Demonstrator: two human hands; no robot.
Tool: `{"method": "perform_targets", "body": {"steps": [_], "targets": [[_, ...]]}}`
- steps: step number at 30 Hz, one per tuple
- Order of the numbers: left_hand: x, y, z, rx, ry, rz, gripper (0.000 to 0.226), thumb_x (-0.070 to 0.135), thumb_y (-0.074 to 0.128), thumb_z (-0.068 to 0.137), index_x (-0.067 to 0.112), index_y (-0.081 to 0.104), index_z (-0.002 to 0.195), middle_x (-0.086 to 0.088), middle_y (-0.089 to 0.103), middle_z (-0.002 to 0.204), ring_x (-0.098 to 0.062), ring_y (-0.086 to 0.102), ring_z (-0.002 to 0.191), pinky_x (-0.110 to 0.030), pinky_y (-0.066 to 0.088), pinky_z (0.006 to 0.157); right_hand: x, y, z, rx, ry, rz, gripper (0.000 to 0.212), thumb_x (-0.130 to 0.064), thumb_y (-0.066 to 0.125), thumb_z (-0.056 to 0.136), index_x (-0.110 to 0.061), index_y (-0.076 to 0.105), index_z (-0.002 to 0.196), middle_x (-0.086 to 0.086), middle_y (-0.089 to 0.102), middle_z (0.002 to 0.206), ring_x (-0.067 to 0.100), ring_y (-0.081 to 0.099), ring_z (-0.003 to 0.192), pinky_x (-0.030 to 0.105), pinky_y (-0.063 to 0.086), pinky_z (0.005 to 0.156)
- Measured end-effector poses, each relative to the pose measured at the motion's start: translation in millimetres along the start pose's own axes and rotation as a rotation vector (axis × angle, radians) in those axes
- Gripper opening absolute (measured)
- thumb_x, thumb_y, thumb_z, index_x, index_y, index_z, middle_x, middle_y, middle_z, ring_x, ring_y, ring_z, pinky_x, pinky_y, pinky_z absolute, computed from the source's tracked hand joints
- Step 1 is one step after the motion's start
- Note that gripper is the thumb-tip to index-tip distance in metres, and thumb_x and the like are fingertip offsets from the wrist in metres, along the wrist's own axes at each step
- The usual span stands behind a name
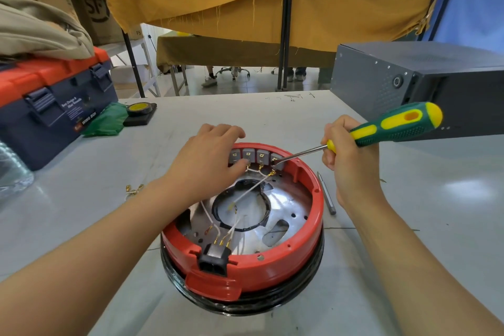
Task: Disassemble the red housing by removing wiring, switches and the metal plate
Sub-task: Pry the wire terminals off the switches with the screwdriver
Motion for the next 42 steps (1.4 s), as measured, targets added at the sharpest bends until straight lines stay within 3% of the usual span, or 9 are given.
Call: {"method": "perform_targets", "body": {"steps": [4, 7, 12, 18, 22, 24, 32, 42], "targets": [[-10.0, 12.6, -3.6, -0.174, -0.084, 0.251, 0.059, 0.054, 0.042, 0.090, 0.030, 0.029, 0.142, 0.007, 0.045, 0.137, -0.028, 0.038, 0.122, -0.040, 0.042, 0.088, -3.4, 0.2, 0.5, -0.007, -0.019, -0.017, 0.028, -0.016, 0.051, 0.071, -0.024, 0.043, 0.045, -0.012, 0.033, 0.043, 0.006, 0.029, 0.039, 0.014, 0.025, 0.039], [-6.8, 22.3, -4.8, -0.221, -0.102, 0.256, 0.062, 0.057, 0.040, 0.090, 0.033, 0.024, 0.144, 0.005, 0.046, 0.135, -0.029, 0.040, 0.121, -0.038, 0.042, 0.079, -4.5, 1.0, 0.0, -0.014, -0.029, -0.037, 0.029, -0.017, 0.051, 0.072, -0.024, 0.043, 0.045, -0.012, 0.033, 0.042, 0.005, 0.030, 0.039, 0.013, 0.026, 0.039], [-1.3, 28.5, -1.9, -0.243, -0.069, 0.193, 0.067, 0.057, 0.041, 0.089, 0.030, 0.019, 0.147, 0.000, 0.042, 0.137, -0.032, 0.039, 0.120, -0.044, 0.044, 0.094, -7.4, 1.1, 1.1, -0.017, -0.054, -0.067, 0.030, -0.019, 0.052, 0.073, -0.026, 0.044, 0.045, -0.013, 0.034, 0.042, 0.005, 0.031, 0.040, 0.013, 0.026, 0.040], [5.5, 32.9, -2.4, -0.242, 0.007, 0.142, 0.072, 0.061, 0.043, 0.086, 0.032, 0.018, 0.148, 0.001, 0.031, 0.143, -0.031, 0.034, 0.122, -0.047, 0.037, 0.102, -15.0, 3.3, 0.9, -0.049, -0.102, -0.126, 0.027, -0.020, 0.051, 0.073, -0.023, 0.041, 0.049, -0.008, 0.034, 0.047, 0.009, 0.030, 0.046, 0.016, 0.026, 0.044], [9.4, 32.9, -3.4, -0.219, 0.064, 0.103, 0.074, 0.061, 0.046, 0.084, 0.034, 0.019, 0.147, 0.002, 0.030, 0.143, -0.029, 0.033, 0.122, -0.045, 0.036, 0.102, -26.9, 11.4, -5.8, -0.107, -0.208, -0.238, 0.027, -0.014, 0.050, 0.076, 0.003, 0.038, 0.058, -0.005, 0.033, 0.049, 0.006, 0.031, 0.047, 0.012, 0.027, 0.046], [9.4, 33.0, -3.0, -0.232, 0.080, 0.094, 0.074, 0.060, 0.047, 0.083, 0.035, 0.018, 0.147, 0.001, 0.028, 0.146, -0.029, 0.032, 0.124, -0.046, 0.035, 0.104, -32.8, 16.1, -9.9, -0.130, -0.260, -0.310, 0.028, -0.012, 0.049, 0.077, 0.008, 0.039, 0.060, -0.003, 0.033, 0.050, 0.005, 0.034, 0.048, 0.011, 0.027, 0.046], [12.7, 33.4, 3.9, -0.307, 0.094, 0.022, 0.068, 0.052, 0.052, 0.082, 0.034, 0.027, 0.143, 0.002, 0.032, 0.138, -0.027, 0.034, 0.120, -0.044, 0.037, 0.102, -40.2, 20.9, -13.1, -0.157, -0.313, -0.372, 0.027, -0.012, 0.049, 0.079, 0.001, 0.041, 0.057, 0.002, 0.038, 0.052, 0.004, 0.038, 0.050, 0.010, 0.029, 0.050], [14.3, 34.4, 1.9, -0.164, 0.090, -0.020, 0.056, 0.050, 0.051, 0.084, 0.038, 0.034, 0.136, 0.005, 0.033, 0.139, -0.022, 0.033, 0.126, -0.041, 0.031, 0.104, -42.2, 27.6, -17.9, -0.210, -0.379, -0.378, 0.028, -0.008, 0.051, 0.082, -0.013, 0.038, 0.057, -0.005, 0.037, 0.051, -0.001, 0.043, 0.050, 0.005, 0.031, 0.051]]}}
Point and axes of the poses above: each hand's wrist, its own z-axis towards the middle knuckle, its own y-axis out of the palm, x = y × z, the point moved 9 cm from there along z, towards the middle knuckle
